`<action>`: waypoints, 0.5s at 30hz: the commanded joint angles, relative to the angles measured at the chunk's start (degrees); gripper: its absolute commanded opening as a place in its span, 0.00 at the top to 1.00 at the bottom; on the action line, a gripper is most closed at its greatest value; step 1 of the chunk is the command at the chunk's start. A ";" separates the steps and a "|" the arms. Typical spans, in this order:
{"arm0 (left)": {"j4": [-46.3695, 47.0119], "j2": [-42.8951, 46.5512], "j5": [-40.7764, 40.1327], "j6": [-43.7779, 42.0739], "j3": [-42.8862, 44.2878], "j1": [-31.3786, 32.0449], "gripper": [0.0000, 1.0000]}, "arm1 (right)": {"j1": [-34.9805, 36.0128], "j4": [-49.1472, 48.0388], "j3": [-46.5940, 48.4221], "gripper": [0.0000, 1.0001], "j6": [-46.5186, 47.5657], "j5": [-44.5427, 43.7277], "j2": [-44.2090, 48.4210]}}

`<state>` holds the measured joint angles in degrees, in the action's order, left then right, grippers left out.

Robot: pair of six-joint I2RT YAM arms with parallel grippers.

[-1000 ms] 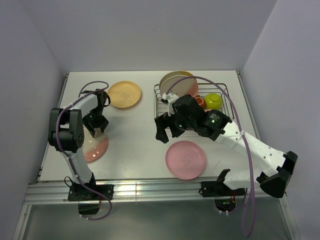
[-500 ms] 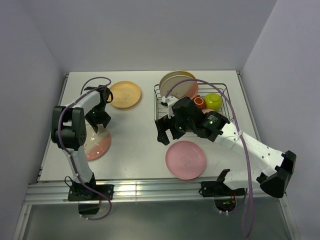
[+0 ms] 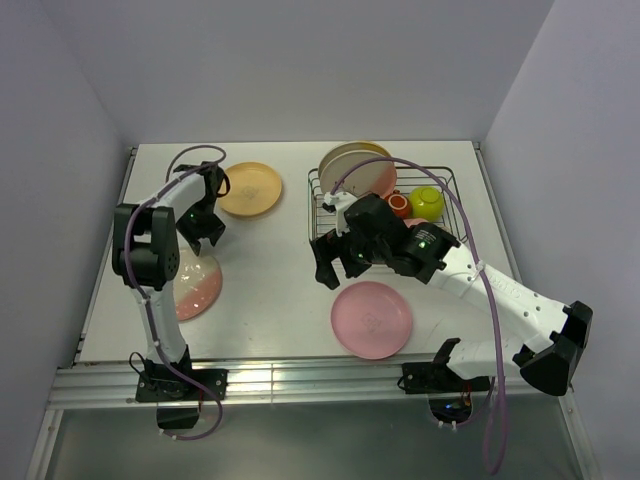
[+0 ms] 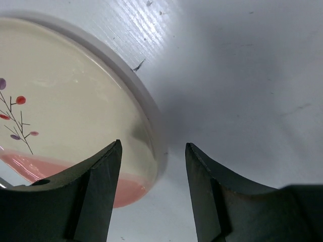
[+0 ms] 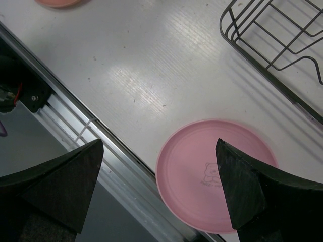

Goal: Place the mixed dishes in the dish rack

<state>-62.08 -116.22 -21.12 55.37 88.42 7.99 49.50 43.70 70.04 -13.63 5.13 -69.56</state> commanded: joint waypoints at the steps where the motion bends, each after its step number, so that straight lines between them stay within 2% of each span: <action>1: -3.21 -2.33 -1.99 0.96 2.45 0.27 0.41 | -0.10 -1.60 0.62 0.00 0.45 -1.78 0.74; 7: -6.82 -5.24 -3.74 0.79 4.39 0.36 0.41 | -0.10 -1.87 0.45 0.00 0.36 -3.01 1.18; 9: -8.22 -6.46 -4.80 0.44 5.26 0.36 0.44 | -0.10 -1.87 0.62 0.00 0.44 -3.45 1.18; 11: -9.02 -8.05 -5.94 0.17 5.88 0.36 0.52 | -0.10 -1.87 0.80 0.00 0.36 -3.81 1.27; 13: -9.72 -9.19 -5.94 -0.09 6.32 0.36 0.55 | -0.10 -1.69 0.89 0.00 0.36 -3.98 1.36; 15: -10.34 -9.46 -6.82 0.26 5.71 0.45 0.64 | -0.19 -1.69 0.89 0.00 0.36 -4.33 1.53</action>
<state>-69.76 -124.07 -25.08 55.27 93.60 8.12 49.50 43.68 70.04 -13.63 2.42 -69.54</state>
